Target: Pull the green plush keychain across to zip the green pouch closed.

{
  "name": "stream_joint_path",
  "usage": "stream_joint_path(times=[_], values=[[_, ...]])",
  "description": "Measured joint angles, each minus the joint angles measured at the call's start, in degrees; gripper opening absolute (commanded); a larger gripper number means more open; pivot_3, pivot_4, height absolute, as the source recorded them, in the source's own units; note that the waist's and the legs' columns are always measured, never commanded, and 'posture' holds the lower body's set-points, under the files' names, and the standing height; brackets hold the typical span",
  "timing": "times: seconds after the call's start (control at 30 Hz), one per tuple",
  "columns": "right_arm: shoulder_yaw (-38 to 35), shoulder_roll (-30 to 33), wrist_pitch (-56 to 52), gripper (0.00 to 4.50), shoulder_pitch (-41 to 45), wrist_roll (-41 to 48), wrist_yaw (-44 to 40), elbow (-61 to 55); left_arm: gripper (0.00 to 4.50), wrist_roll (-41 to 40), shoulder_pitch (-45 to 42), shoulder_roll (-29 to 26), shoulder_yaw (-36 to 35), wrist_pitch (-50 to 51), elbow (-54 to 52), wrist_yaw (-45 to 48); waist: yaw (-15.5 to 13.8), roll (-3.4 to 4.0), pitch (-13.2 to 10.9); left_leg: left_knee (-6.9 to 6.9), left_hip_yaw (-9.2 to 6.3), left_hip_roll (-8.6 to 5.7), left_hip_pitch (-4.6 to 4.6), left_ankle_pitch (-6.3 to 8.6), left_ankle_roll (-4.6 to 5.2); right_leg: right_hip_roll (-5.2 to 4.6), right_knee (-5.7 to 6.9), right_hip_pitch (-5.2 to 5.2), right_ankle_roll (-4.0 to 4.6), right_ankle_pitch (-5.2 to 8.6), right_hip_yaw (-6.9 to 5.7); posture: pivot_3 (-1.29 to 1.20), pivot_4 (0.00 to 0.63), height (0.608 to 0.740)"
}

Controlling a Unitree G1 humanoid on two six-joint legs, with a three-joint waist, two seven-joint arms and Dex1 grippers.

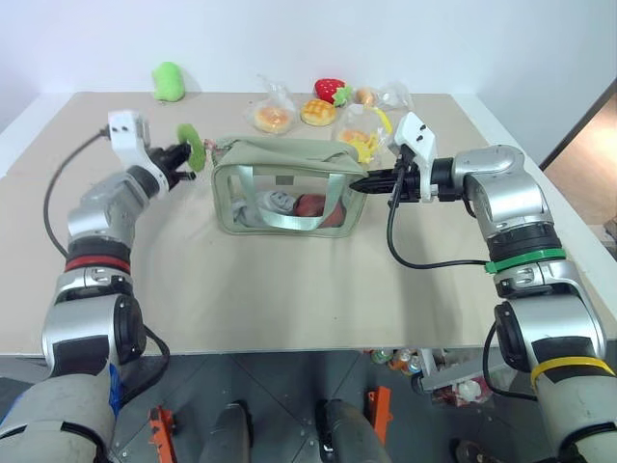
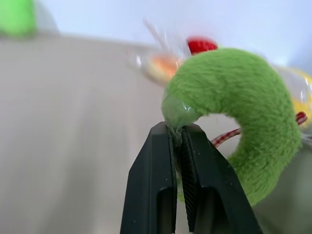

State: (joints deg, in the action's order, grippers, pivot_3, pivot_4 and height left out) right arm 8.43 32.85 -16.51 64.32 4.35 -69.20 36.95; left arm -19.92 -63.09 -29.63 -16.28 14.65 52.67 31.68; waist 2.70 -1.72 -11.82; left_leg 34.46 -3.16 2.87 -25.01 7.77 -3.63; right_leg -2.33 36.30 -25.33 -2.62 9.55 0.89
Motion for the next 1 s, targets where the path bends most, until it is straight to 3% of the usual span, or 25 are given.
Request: stream_joint_path(times=[0.33,0.57,0.97,1.0], values=[[-0.01,-0.09,0.13,0.0,0.2,-0.05,0.73,0.36,0.27,8.92,-8.94,1.21,8.33,-11.51,-0.85,4.62,-0.01,0.0,0.0,0.0,0.01,0.0,-0.02,-0.01,-0.01,0.0,-0.01,0.0,-0.01,0.0,0.0,0.0,0.15,0.74],[-0.17,0.33,-1.25,0.0,-0.62,0.05,0.93,-1.31,0.27,10.44,-8.12,4.81,18.33,-12.9,-17.55,19.18,0.18,0.01,0.0,-0.03,0.04,0.0,0.0,0.0,-0.01,0.02,-0.01,-0.03,-0.02,0.02,0.11,0.0,0.15,0.74],[-0.24,0.6,-2.35,0.0,-1.05,0.35,1.16,-2.34,0.27,12.24,-6.47,3.8,19.27,-11.67,-20.61,20.89,0.05,0.02,-0.01,0.07,0.03,-0.04,-0.02,-0.03,0.03,0.02,0.1,-0.03,0.0,0.03,0.16,0.0,0.15,0.74],[-0.24,0.6,-2.35,0.0,-1.05,0.35,1.23,-2.34,0.52,12.49,-6.45,3.71,19.25,-11.66,-20.61,20.38,0.05,0.02,0.0,0.06,0.02,-0.04,-0.02,-0.03,0.03,0.03,0.1,-0.03,0.01,0.03,0.16,0.0,0.15,0.74]])
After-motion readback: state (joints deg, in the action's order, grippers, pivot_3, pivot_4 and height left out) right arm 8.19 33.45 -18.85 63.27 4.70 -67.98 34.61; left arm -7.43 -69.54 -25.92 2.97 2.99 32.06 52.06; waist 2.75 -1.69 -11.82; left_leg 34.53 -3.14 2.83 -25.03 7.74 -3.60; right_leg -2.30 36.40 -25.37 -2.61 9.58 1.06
